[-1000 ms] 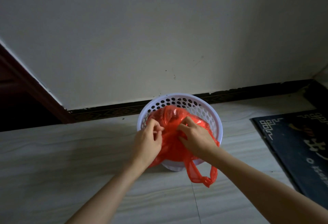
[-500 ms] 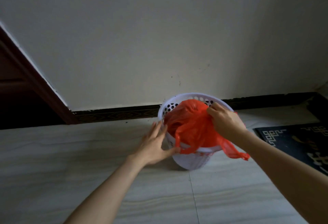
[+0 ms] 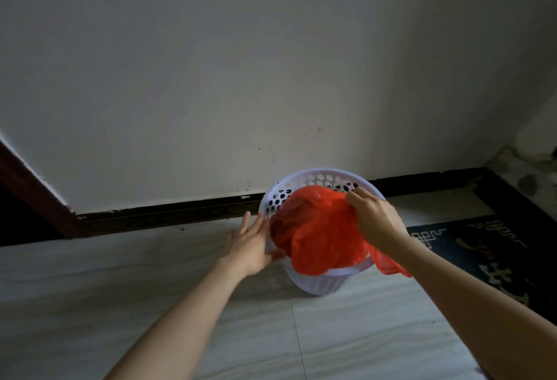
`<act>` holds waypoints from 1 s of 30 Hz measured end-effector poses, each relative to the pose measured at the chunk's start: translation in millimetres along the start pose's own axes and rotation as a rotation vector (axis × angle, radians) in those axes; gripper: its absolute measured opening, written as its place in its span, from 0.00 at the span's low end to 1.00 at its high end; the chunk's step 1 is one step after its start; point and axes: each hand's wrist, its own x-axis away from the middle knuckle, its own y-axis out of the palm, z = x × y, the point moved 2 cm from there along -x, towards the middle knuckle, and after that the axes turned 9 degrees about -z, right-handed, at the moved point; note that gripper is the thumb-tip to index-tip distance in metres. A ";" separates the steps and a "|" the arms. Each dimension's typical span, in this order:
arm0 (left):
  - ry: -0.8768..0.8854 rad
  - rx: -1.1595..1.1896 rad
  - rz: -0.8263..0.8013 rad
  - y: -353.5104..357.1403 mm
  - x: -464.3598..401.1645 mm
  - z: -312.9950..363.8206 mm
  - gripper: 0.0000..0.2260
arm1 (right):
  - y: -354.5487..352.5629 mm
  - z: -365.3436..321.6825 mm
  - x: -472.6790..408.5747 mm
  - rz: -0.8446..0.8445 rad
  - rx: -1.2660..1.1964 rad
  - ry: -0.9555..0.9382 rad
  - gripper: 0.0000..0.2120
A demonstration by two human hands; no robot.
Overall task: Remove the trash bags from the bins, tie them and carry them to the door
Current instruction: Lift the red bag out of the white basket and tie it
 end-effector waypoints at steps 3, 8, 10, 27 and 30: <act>0.028 0.088 0.003 -7.2 2.3 0.0 0.33 | -12.8 -3.1 -6.0 0.083 -0.114 -0.024 0.07; 0.026 0.509 0.359 -43.4 2.5 -8.6 0.19 | -44.5 -5.3 -21.2 0.056 -0.116 -0.001 0.05; 0.009 0.600 0.495 -59.2 7.4 -10.8 0.15 | -51.4 -3.2 -23.1 -0.007 -0.090 0.080 0.05; -0.203 1.350 0.249 8.9 29.7 33.8 0.13 | -25.2 -43.0 3.7 -0.160 -0.247 0.157 0.06; -0.230 1.290 0.249 7.7 30.0 29.3 0.08 | -24.2 -44.7 2.7 -0.142 -0.270 0.181 0.04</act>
